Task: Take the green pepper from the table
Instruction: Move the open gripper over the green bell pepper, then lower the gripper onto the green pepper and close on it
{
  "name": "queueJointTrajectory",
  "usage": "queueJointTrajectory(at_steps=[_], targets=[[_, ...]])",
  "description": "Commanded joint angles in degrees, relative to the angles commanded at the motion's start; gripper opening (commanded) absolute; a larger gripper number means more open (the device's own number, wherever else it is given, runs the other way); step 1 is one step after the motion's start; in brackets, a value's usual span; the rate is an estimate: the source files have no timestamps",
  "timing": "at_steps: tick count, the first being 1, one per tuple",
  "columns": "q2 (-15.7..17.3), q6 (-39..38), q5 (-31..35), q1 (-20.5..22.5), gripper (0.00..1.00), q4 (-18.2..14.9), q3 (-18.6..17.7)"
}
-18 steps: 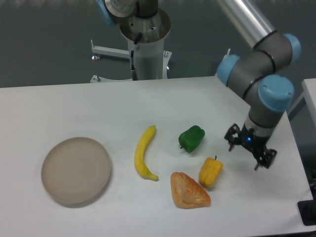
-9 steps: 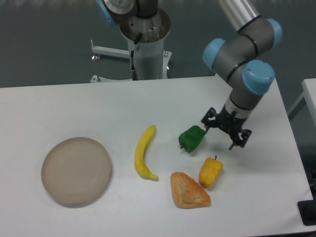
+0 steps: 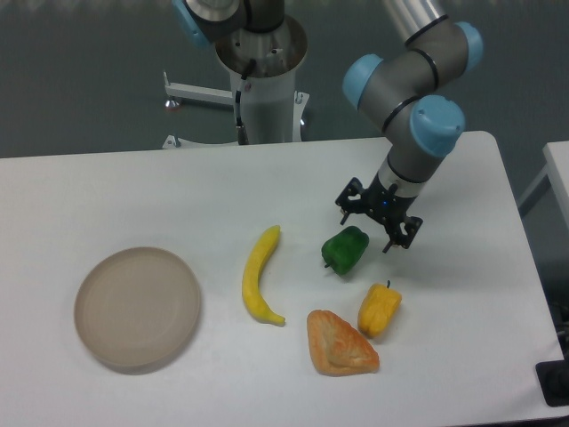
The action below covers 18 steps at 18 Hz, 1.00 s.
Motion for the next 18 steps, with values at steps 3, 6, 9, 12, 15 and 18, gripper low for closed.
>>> queueJointTrajectory(at_steps=[3, 6, 9, 12, 15, 18], targets=[[-0.18, -0.09, 0.17, -0.35, 1.0, 1.42, -1.32], [-0.18, -0.09, 0.17, -0.44, 1.0, 1.51, -2.02], [-0.18, 0.0, 0.26, -0.88, 1.0, 1.68, -2.99], [-0.26, 0.0, 0.26, -1.14, 1.0, 3.26, -2.91], [-0.18, 0.17, 0.26, -1.06, 0.58, 3.79, -2.3], [-0.18, 0.26, 0.26, -0.97, 0.35, 3.79, -1.68]])
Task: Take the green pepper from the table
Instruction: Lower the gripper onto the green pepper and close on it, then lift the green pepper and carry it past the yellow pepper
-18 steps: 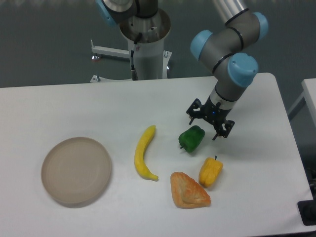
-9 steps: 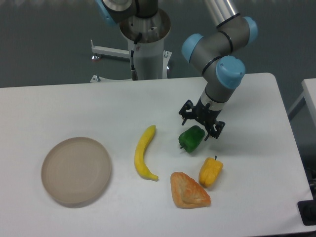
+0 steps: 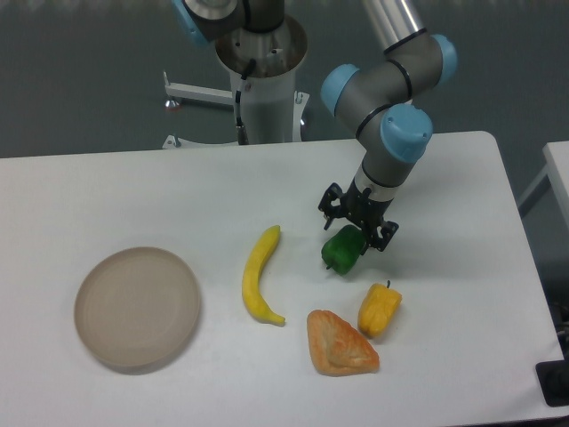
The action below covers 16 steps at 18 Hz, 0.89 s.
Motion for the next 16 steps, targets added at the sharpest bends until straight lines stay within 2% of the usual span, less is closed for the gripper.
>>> queueJointTrajectory(at_steps=[2, 5, 9, 13, 16], targets=[[0.0, 0.0, 0.0, 0.18, 0.28, 0.0, 0.53], [0.0, 0.09, 0.26, 0.61, 0.25, -0.17, 2.45], [-0.26, 2.1, 0.62, 0.7, 0.25, -0.61, 7.55], [-2.1, 2.72, 1.92, 0.88, 0.25, -0.97, 13.26], [-3.51, 8.15, 4.65, 0.88, 0.26, -1.23, 16.69]])
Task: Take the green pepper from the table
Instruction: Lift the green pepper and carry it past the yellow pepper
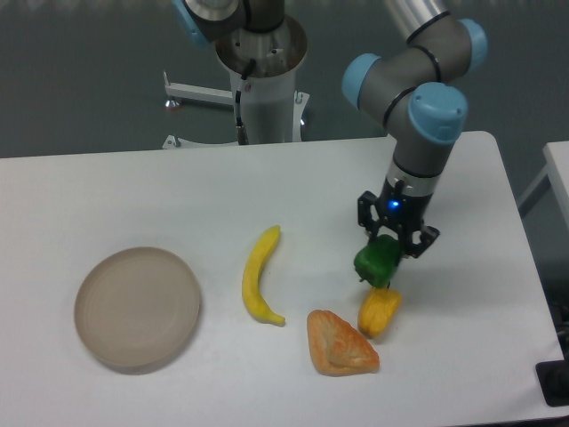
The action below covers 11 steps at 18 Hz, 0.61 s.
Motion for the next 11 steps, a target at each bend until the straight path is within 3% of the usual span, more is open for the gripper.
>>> queueJointTrajectory(at_steps=[6, 11], targets=[[-3.86, 5.02, 6.33, -0.61, 0.26, -0.88, 7.38], [-4.4, 5.65, 6.51, -0.79, 0.26, -0.97, 8.62]])
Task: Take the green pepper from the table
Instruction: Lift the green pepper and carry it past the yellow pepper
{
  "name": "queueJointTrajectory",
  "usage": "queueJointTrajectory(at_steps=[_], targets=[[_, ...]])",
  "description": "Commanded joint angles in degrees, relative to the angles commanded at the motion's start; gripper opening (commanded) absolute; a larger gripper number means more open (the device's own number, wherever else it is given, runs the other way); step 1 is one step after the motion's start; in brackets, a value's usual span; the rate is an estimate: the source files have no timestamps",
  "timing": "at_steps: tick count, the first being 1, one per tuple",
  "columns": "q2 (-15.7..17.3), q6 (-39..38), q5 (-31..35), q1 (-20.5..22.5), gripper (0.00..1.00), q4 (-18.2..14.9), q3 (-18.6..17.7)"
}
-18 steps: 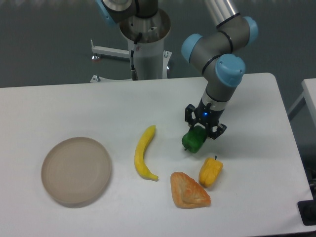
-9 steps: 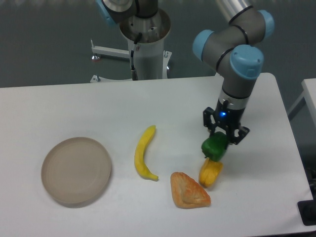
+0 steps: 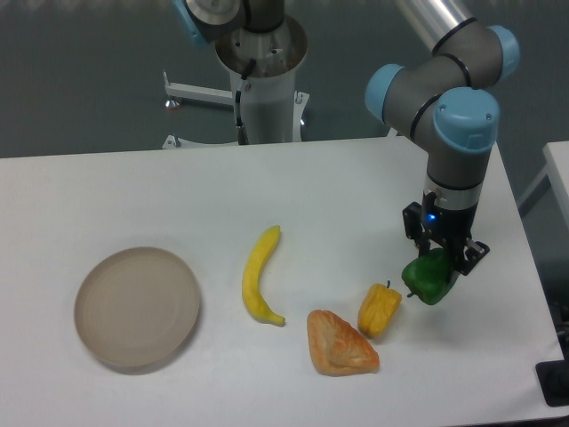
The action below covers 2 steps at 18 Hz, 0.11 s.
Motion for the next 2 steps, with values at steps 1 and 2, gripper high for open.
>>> queueJointTrajectory(at_steps=[1, 2], targets=[[0.09, 0.0, 0.0, 0.0, 0.26, 0.0, -0.09], [0.09, 0.0, 0.0, -0.09, 0.26, 0.0, -0.35]])
